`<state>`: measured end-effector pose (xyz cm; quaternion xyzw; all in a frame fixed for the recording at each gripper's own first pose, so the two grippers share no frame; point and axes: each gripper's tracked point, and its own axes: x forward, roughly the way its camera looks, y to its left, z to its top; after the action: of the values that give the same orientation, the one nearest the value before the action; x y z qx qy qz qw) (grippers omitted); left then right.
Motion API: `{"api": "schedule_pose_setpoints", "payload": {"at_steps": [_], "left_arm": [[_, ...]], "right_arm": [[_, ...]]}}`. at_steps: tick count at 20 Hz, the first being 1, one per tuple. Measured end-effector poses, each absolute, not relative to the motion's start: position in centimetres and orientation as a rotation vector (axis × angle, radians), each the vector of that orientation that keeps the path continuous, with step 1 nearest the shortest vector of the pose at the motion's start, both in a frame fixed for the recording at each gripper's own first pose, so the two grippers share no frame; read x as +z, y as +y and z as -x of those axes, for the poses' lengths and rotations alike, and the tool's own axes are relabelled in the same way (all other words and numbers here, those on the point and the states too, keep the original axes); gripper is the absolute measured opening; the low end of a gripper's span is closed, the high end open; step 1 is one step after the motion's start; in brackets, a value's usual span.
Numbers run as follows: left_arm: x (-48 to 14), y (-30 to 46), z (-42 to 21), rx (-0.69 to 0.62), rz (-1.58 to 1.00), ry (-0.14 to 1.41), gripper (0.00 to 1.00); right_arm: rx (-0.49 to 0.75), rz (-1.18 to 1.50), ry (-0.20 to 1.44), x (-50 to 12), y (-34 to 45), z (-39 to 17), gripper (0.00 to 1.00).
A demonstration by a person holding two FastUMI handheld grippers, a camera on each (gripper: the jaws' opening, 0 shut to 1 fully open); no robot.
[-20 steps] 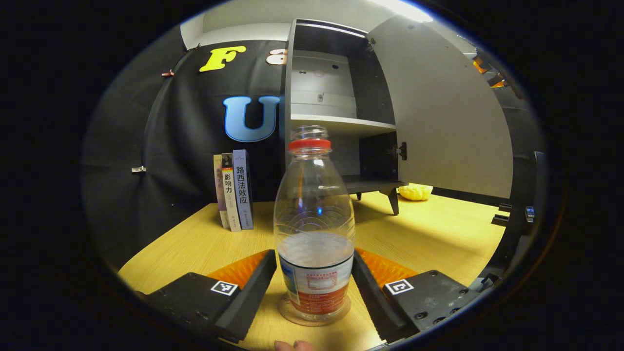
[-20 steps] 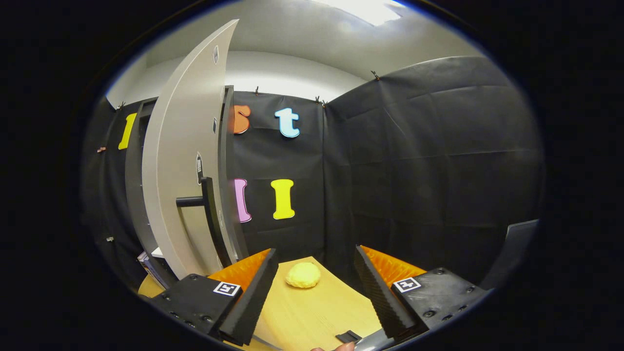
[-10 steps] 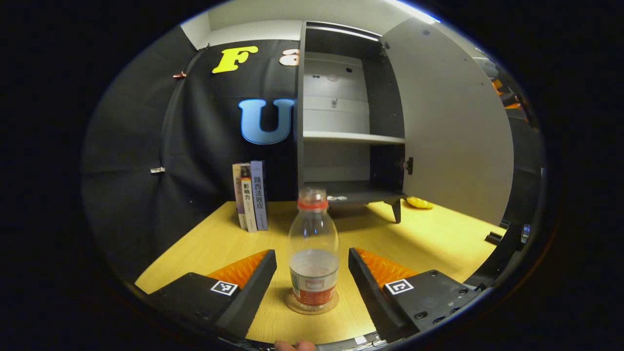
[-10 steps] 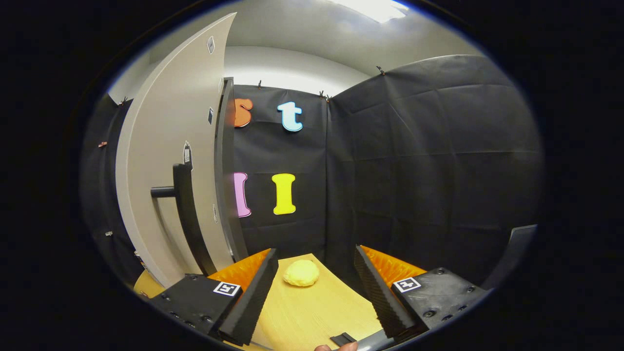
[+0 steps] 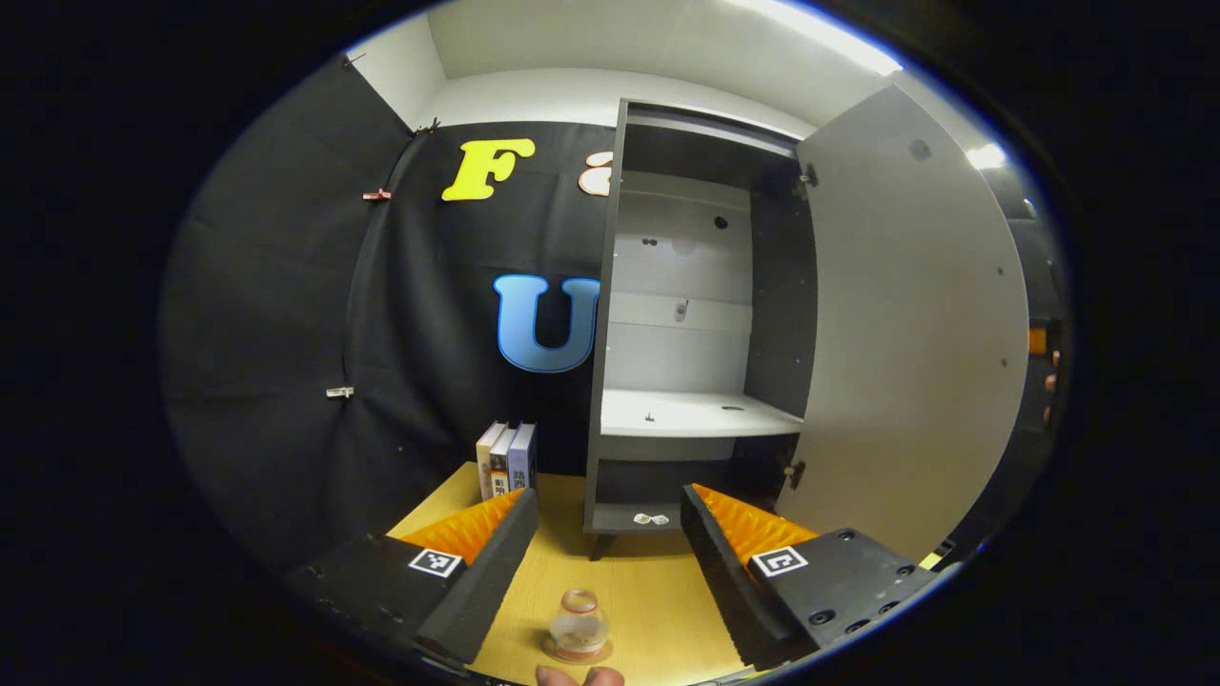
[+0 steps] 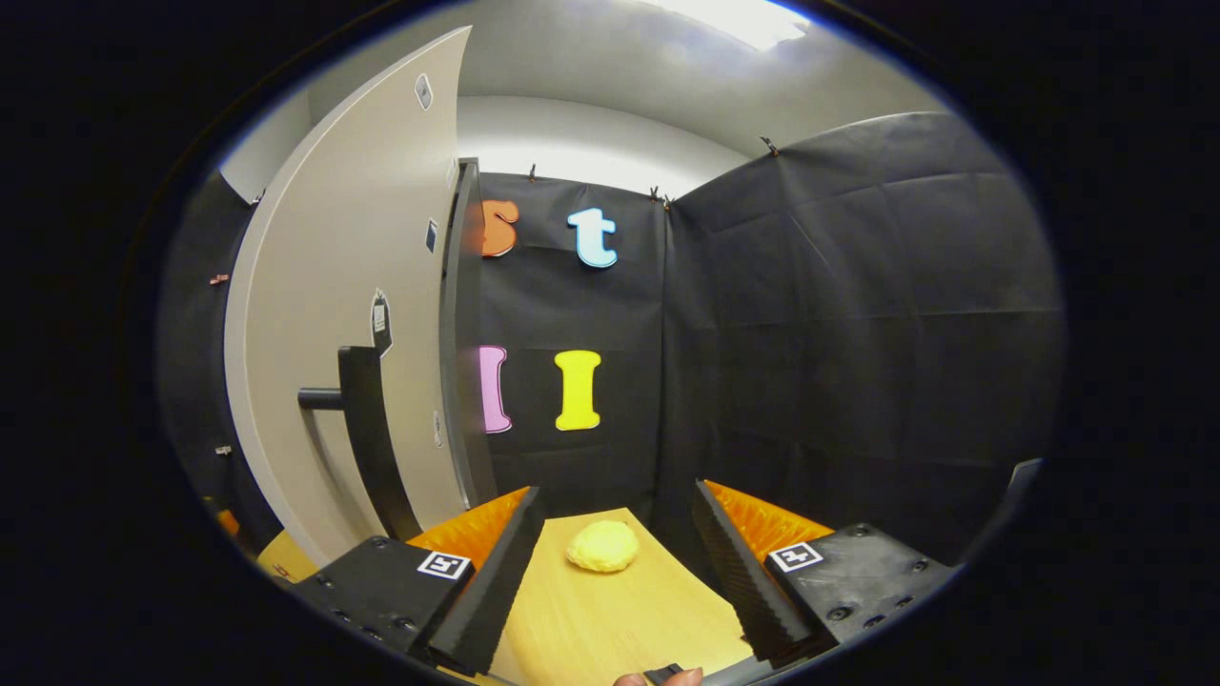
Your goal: Open the cabinet door with the right hand, grasp the bottle in the cabinet with the left hand and place it on the coaster, then close the cabinet door with the right hand.
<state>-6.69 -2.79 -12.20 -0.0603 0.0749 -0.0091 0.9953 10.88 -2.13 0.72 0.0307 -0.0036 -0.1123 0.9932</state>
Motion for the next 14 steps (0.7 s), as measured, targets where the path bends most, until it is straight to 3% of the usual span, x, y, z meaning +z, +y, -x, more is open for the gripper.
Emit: {"api": "schedule_pose_setpoints", "payload": {"at_steps": [7, 14], "left_arm": [[-4.4, -4.3, 5.6, 0.014, 0.080, 0.115, 0.95], [-4.3, -4.4, 6.1, -0.002, 0.063, 0.114, 0.94]], "right_arm": [[-0.150, -0.119, 0.026, 0.5, -0.2, -10.7, 0.97], [-0.149, -0.134, 0.038, 0.6, 0.7, -9.9, 0.97]]}}
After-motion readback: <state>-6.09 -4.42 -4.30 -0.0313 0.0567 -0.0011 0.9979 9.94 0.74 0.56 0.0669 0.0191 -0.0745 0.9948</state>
